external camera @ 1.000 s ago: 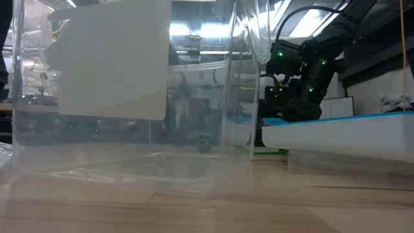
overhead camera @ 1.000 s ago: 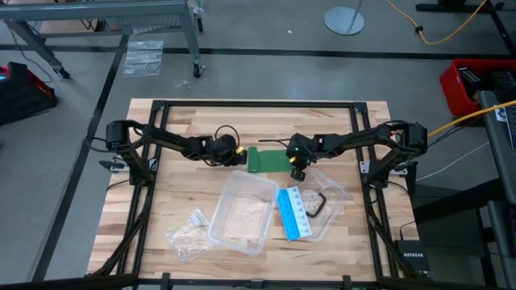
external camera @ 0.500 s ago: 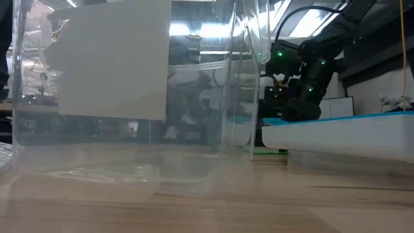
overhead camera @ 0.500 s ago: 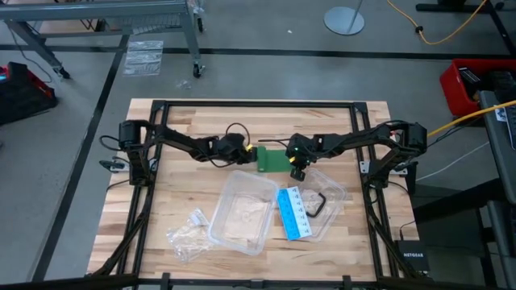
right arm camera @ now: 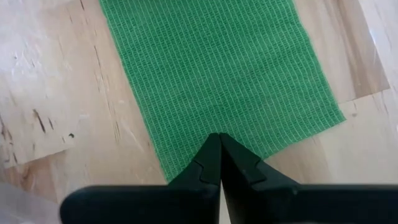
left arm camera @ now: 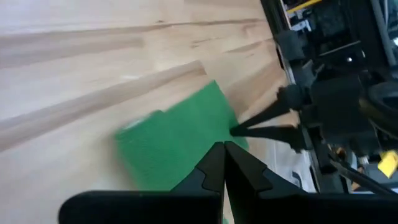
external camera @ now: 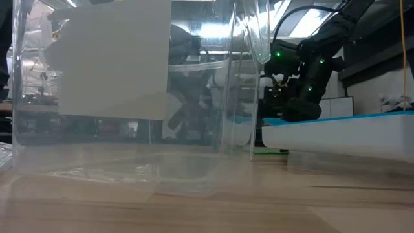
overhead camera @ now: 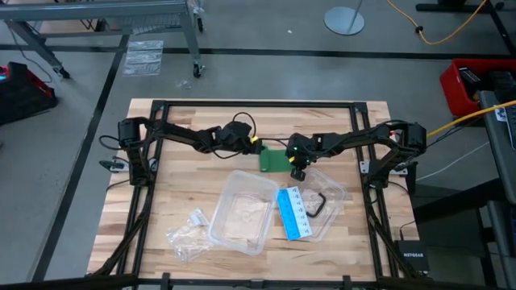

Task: Roll bandage
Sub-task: Roll the green bandage

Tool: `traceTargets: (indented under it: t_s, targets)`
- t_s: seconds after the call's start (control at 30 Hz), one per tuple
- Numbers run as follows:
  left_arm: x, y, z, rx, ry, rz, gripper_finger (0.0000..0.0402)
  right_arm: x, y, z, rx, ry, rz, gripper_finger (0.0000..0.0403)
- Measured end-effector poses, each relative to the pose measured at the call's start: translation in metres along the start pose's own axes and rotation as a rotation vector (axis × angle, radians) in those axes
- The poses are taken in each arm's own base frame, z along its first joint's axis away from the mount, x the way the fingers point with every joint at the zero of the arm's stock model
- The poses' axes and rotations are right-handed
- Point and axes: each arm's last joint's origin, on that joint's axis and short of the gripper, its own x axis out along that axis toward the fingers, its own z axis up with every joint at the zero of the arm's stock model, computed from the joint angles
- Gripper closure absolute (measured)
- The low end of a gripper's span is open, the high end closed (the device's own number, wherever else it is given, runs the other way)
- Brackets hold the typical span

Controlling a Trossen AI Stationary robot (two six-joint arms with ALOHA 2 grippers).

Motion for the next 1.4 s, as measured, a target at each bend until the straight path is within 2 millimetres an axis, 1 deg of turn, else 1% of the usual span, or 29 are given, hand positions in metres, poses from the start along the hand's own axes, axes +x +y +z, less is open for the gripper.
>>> traceTargets:
  t_s: [0.13, 0.33, 0.43, 0.6, 0.73, 0.93, 1.1, 1.23, 1.4]
  targets:
    - [-0.001, 0.009, 0.002, -0.008, 0.023, 0.065, 0.0400, 0.000, 0.000, 0.000, 0.000, 0.000, 0.000, 0.0395]
    - [-0.002, 0.017, 0.006, -0.008, 0.037, 0.117, 0.0400, 0.000, 0.000, 0.000, 0.000, 0.001, 0.001, 0.0395]
    - [-0.008, 0.015, 0.009, -0.011, 0.036, 0.124, 0.0400, 0.000, 0.000, 0.000, 0.000, 0.001, 0.001, 0.0395]
    - [-0.027, 0.008, 0.014, 0.014, 0.060, 0.160, 0.0400, 0.000, 0.000, 0.000, -0.001, 0.001, 0.000, 0.0395]
    - [-0.035, 0.005, 0.010, 0.019, 0.091, 0.199, 0.0400, 0.000, 0.000, 0.000, -0.001, -0.001, -0.004, 0.0395]
    - [-0.035, 0.004, -0.005, 0.028, 0.151, 0.251, 0.0400, 0.000, 0.000, 0.001, -0.001, -0.009, -0.004, 0.0395]
    - [-0.031, 0.001, -0.012, 0.046, 0.127, 0.257, 0.0400, 0.000, 0.000, 0.001, -0.002, -0.017, -0.004, 0.0395]
    - [-0.024, 0.005, -0.020, 0.027, 0.144, 0.272, 0.0400, 0.000, 0.000, 0.001, -0.002, -0.018, -0.004, 0.0395]
    - [-0.014, 0.008, -0.024, 0.017, 0.139, 0.257, 0.0400, 0.000, 0.000, 0.002, -0.001, -0.019, -0.004, 0.0395]
